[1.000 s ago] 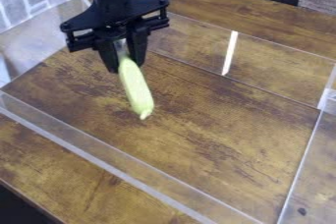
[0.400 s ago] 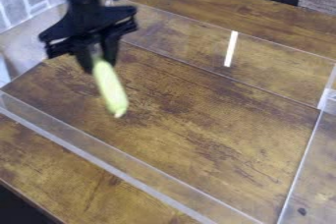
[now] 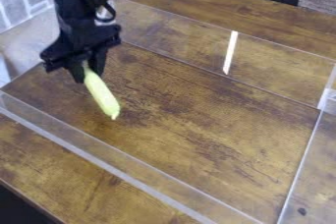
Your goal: Move the green spoon to the left
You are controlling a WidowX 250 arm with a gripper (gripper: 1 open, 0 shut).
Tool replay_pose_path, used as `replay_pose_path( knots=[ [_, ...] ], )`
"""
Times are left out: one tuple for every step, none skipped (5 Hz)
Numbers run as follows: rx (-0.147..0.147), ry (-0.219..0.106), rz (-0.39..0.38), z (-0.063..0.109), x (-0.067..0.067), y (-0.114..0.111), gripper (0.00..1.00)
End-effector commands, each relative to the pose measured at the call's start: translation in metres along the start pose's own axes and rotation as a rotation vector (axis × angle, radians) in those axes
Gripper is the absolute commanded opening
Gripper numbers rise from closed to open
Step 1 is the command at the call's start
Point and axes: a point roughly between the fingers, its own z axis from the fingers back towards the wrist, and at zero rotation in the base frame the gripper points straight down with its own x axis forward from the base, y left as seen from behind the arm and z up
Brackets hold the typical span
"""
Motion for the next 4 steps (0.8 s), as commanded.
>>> replay_pose_path(
  knots=[
    [-0.047,-0.051,0.017,-0.002,0.024,-0.008,0.0],
    [-0.041,-0.055,0.007,-0.018,0.032,-0.004,1.0],
    [-0.037,-0.055,-0.019,-0.021,0.032,-0.015,0.0],
    [-0.03,-0.044,-0.045,-0.023,0.029,-0.027,0.0]
  ],
)
